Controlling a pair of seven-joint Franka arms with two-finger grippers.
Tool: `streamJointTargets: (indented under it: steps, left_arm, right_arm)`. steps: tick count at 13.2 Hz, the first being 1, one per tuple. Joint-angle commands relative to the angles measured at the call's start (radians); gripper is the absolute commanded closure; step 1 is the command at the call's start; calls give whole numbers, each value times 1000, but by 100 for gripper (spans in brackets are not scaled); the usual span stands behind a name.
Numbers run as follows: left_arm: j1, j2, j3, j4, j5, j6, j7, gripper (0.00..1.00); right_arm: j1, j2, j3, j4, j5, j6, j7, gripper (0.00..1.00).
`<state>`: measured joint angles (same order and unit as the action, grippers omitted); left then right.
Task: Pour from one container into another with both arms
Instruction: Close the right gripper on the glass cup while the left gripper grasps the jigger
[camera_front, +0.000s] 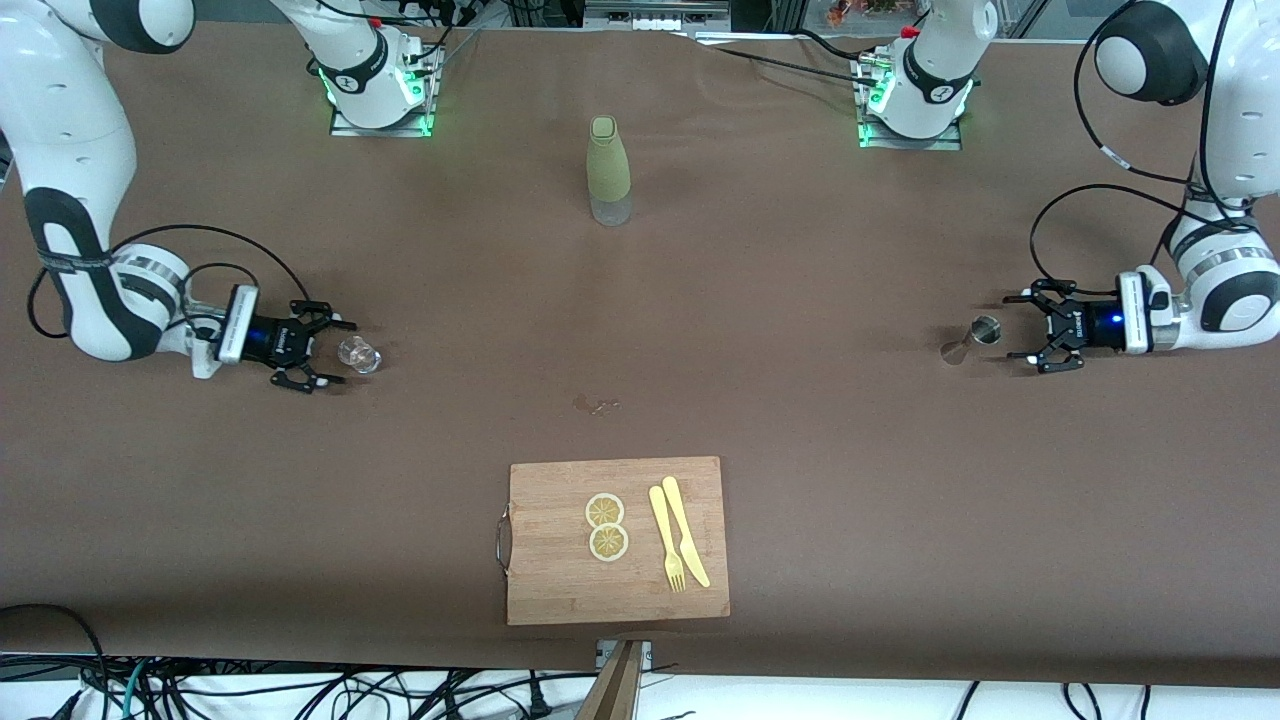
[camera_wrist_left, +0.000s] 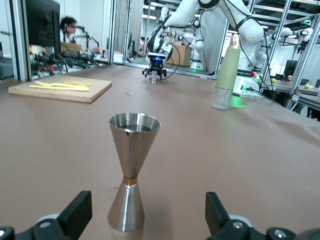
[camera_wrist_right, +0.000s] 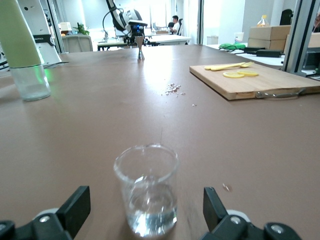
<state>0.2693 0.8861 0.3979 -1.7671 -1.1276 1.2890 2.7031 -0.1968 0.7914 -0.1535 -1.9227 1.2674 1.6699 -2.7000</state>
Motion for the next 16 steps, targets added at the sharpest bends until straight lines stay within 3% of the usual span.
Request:
streamJointTargets:
  steps: [1,5,6,8,9,11,12,16]
  left_arm:
    - [-1,30,-19,-18,-49,15,156,0]
    - [-2,66,-60,-18,-113,15,218,0]
    - [-2,65,-62,-17,-113,15,224,0]
    - [-2,65,-64,-15,-121,13,225,0]
    - [-2,67,-67,-15,-123,12,225,0]
    - [-2,65,-74,-15,-123,9,224,0]
    - [-2,65,-74,-14,-121,1,224,0]
    - [-2,65,-74,-12,-121,-3,224,3]
  right_arm:
    - [23,43,0,-6,59,-4,-55,0]
    - [28,55,20,-4,61,-6,-55,3]
    - [27,58,23,-1,60,-9,-57,17]
    - [25,64,23,2,59,-22,-55,63]
    - [22,71,23,8,59,-24,-50,77]
    - [22,75,25,13,61,-42,-41,89]
    - [20,90,25,25,69,-71,-41,100]
    - [22,94,25,66,67,-140,18,100]
